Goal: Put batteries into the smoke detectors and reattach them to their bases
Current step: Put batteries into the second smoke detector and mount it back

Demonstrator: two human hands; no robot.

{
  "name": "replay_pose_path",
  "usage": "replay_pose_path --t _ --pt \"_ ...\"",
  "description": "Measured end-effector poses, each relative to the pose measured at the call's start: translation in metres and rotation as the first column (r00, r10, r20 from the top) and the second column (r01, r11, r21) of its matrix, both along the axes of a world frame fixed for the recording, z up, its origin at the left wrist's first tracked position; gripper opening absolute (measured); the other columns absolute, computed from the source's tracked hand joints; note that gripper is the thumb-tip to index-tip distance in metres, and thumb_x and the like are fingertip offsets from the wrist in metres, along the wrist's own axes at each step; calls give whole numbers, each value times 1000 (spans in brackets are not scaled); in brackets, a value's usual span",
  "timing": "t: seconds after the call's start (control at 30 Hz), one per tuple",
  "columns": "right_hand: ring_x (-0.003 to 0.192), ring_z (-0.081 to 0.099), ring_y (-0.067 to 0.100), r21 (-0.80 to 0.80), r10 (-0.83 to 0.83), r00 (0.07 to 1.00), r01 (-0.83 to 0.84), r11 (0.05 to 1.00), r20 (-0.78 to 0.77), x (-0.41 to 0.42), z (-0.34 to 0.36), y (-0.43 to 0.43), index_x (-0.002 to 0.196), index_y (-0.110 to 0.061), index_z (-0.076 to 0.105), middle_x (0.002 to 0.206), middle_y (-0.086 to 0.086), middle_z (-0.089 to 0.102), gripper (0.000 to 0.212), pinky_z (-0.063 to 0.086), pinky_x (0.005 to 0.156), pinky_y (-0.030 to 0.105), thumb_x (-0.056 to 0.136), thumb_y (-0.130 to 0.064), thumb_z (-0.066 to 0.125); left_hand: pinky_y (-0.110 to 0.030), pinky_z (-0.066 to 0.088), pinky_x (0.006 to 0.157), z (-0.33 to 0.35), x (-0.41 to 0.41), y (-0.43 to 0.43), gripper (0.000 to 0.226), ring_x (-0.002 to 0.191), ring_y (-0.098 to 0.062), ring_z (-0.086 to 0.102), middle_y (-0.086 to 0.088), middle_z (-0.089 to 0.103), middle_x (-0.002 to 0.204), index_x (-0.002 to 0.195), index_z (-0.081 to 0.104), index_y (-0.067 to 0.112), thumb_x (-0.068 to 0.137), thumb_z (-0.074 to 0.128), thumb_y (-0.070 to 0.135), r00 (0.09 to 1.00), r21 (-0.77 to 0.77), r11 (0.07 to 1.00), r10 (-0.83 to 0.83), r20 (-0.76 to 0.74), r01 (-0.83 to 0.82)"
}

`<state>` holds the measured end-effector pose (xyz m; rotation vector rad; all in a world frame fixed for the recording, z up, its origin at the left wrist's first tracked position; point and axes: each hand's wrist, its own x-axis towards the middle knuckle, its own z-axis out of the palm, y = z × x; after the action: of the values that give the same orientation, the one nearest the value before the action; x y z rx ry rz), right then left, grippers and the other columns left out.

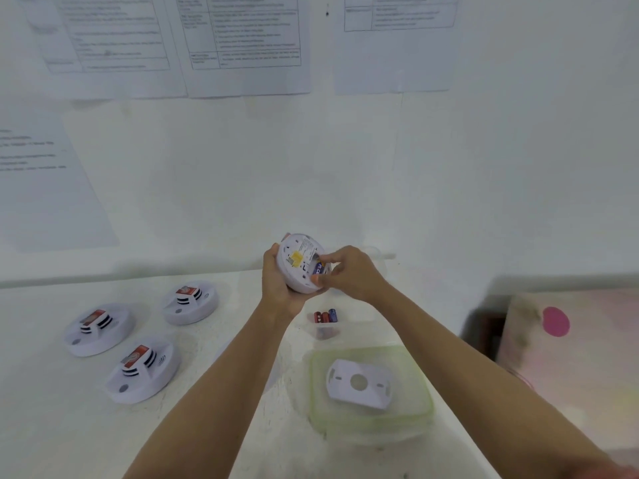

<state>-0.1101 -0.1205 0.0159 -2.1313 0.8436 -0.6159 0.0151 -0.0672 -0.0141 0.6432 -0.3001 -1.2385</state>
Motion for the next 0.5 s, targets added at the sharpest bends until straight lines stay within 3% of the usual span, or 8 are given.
replay_pose_path --t 0.1,0.2,0.33,0.43,0.5 --pt "62 52 7 9 -22 1000 22 1000 14 -5 1 2 118 -8 65 94 6 66 47 37 56 6 75 -22 77 -48 47 80 6 1 0 32 98 -31 55 -9 59 115 110 59 34 95 33 45 1000 -36 999 -13 -1 13" --pt "75 56 16 38 -27 999 26 999 28 -8 5 3 116 -6 65 98 6 65 48 40 61 13 72 -19 79 -54 42 88 10 3 2 33 103 -33 55 -11 59 118 117 60 29 95 39 43 999 -15 999 -44 13 44" --pt "93 57 19 89 -46 999 45 995 12 -8 6 3 112 -5 65 110 11 65 49 40 71 23 68 -18 82 -53 42 87 11 -1 3 28 100 -32 55 -9 58 117 100 60 31 95 37 47 1000 -4 1000 19 24 -19" --pt "100 60 23 94 -48 999 50 994 -24 -6 4 3 105 -8 68 116 8 62 45 42 72 26 64 -20 84 -44 43 82 12 -5 7 37 87 -27 54 -7 60 95 79 68 24 94 40 42 996 31 1000 0 86 -3" --pt "90 59 21 104 -40 999 44 994 -37 -5 2 3 98 -8 69 108 8 63 41 44 72 29 62 -19 85 -40 43 77 9 -6 9 44 81 -24 53 -6 57 85 69 69 20 94 39 40 992 53 999 -4 124 -2"
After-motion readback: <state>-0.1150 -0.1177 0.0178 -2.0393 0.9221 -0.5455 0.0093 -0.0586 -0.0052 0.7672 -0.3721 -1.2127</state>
